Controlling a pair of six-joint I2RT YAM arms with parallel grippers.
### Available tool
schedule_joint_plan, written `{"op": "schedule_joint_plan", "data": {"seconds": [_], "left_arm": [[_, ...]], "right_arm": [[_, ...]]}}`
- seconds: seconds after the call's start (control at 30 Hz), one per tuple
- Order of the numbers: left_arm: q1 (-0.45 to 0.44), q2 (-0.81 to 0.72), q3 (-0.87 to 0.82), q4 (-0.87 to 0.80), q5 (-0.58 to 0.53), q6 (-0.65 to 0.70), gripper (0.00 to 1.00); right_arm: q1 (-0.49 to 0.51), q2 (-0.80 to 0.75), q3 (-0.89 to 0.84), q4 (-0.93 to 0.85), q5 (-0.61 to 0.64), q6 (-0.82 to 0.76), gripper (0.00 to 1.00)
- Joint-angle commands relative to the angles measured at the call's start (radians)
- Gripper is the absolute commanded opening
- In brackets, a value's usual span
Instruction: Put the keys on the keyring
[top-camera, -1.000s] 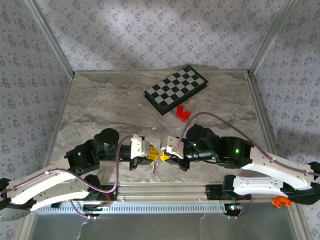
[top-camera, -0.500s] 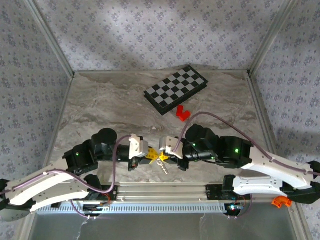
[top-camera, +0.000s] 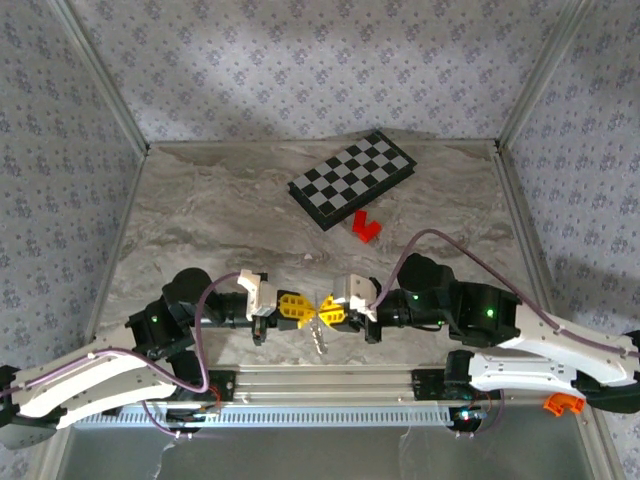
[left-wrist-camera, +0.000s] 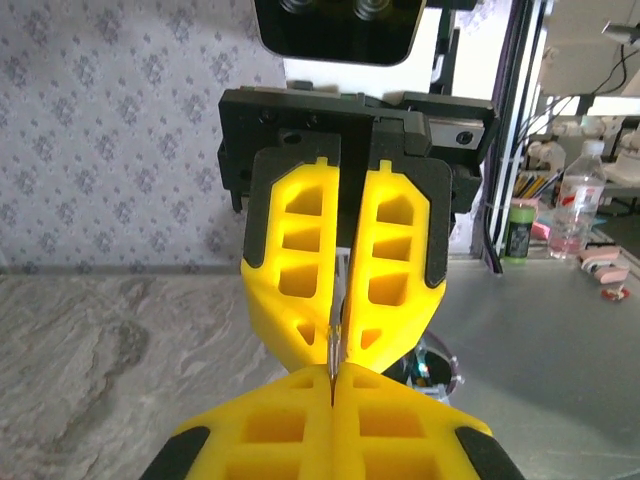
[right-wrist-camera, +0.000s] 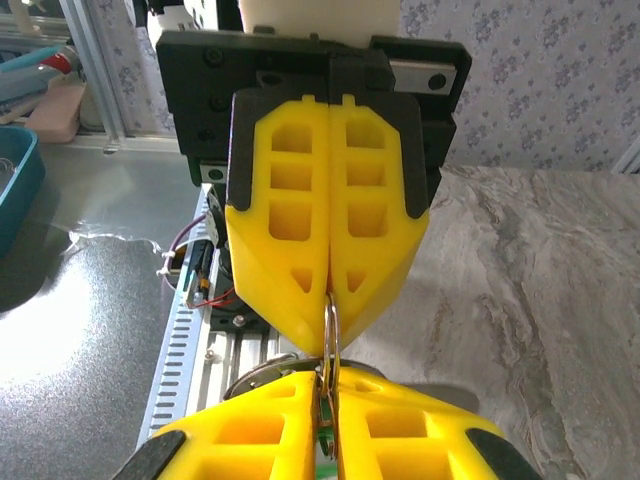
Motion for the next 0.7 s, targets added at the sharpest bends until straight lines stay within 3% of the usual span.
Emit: {"op": "schedule_joint_plan", "data": {"seconds": [0.0, 0.2, 0.37, 0.53, 0.67], "left_arm": [[-0.002, -0.007, -0.012, 0.173, 0.029, -0.036, 0.00], [-0.002, 0.027, -0.048, 0.285, 0.062, -0.073, 0.00], [-0.003, 0.064, -0.038, 0.254, 0.078, -0.088, 0.00], [-0.004, 0.063, 0.030, 0.025, 0.004, -0.022, 0.00], [-0.004, 0.090, 0.129, -0.226, -0.083, 0.080, 0.14]], "right_arm": [[0.009, -0.018, -0.017, 0.030, -0.026, 0.019, 0.13], [0.012, -0.043, -0.037, 0.055, -0.015, 0.023, 0.14], [0.012, -0.056, -0.041, 0.048, 0.003, 0.023, 0.00], [0.012, -0.048, -0.018, -0.003, 0.053, 0.029, 0.00], [0.019, 0.001, 0.035, -0.106, 0.089, 0.004, 0.00]]}}
